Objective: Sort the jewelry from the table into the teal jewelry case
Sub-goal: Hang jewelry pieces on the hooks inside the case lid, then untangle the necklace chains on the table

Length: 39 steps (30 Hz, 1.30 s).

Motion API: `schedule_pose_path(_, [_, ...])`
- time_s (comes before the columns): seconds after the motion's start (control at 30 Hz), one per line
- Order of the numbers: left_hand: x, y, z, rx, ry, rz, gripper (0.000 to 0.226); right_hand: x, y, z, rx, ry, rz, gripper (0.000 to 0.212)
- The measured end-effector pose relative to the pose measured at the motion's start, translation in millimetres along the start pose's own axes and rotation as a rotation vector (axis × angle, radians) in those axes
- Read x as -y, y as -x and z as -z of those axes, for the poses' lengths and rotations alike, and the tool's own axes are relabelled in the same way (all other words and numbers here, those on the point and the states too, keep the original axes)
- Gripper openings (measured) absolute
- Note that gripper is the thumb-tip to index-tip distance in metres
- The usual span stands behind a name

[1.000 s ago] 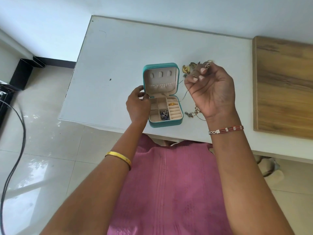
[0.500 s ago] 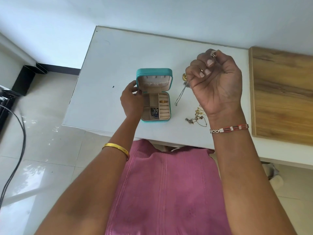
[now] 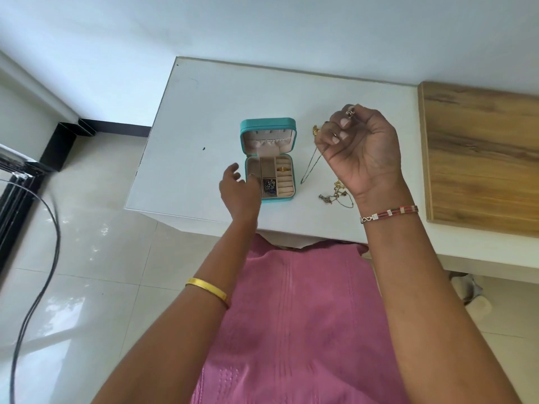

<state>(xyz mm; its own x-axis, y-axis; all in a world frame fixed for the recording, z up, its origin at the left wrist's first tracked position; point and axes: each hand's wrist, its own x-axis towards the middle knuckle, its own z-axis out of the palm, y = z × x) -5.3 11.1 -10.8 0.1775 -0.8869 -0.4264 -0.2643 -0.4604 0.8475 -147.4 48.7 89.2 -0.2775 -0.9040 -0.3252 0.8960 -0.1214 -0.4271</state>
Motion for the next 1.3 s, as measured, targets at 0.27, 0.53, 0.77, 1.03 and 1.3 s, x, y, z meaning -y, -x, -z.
schedule_pose_path(0.27, [-23.2,46.8,-11.5,0.075,0.142,-0.085,0.02,12.2,15.9,1.9,-0.03,0.089,-0.047,0.025])
schedule_pose_path(0.53, [-38.7,88.4,-37.9,0.624,0.161,-0.22,0.03,32.0,27.4,16.3,-0.142,0.277,-0.015,0.016])
schedule_pose_path(0.77, [-30.2,70.0,-34.6,0.59,0.066,-0.258,0.018,69.8,28.2,59.7,-0.281,0.645,0.127,0.02])
schedule_pose_path(1.03, [-26.8,44.6,-47.1,0.525,0.001,-0.076,0.033,72.5,1.3,106.3,-0.491,0.92,0.218,0.026])
schedule_pose_path(1.3, [-17.4,37.0,-86.3,0.556,0.038,0.028,0.022,47.3,-23.6,139.4,-0.497,1.262,0.152,0.022])
